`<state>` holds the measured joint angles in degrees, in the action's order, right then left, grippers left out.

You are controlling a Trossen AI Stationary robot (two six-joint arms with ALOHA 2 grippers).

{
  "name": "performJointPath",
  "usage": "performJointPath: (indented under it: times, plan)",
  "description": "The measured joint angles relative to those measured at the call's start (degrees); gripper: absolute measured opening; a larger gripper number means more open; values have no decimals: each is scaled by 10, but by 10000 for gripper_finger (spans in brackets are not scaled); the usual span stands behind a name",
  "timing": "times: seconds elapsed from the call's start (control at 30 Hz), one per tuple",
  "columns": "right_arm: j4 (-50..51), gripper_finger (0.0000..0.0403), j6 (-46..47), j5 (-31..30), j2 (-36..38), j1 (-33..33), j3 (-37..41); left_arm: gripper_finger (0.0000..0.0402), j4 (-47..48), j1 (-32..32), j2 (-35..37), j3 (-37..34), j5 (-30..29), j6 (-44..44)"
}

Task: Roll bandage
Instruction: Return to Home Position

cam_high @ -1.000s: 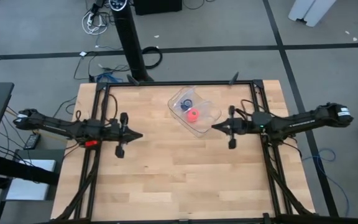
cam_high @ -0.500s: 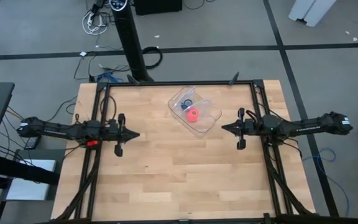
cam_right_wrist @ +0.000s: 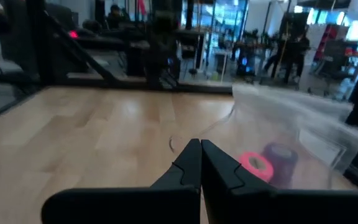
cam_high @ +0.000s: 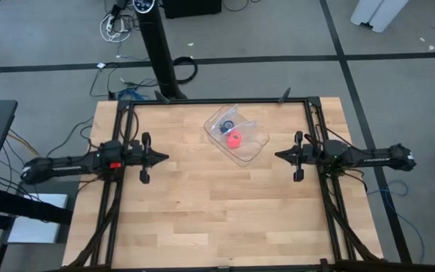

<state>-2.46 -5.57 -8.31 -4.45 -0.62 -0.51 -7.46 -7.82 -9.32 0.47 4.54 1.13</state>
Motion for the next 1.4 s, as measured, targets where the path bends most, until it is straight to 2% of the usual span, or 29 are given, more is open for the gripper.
performJointPath:
  times: [0.17, 0.4, 0.67, 0.83, 1.4]
  plan:
    - [2, 0, -5, 6, 38, 1, 0, 8, 4, -58, 17, 0, 21, -15]
    - [3, 0, 0, 6, 37, 1, 0, 12, 57, -48, 94, 0, 11, 14]
    - [-2, 6, -5, 3, 42, 1, 0, 14, 64, -44, 93, 0, -16, 31]
    - [-2, 5, -16, -20, 31, 7, 0, 14, 66, -45, 93, 0, -30, -2]
    - [-23, 7, -15, -21, 6, 10, 1, 15, 66, -45, 91, 0, -30, -16]
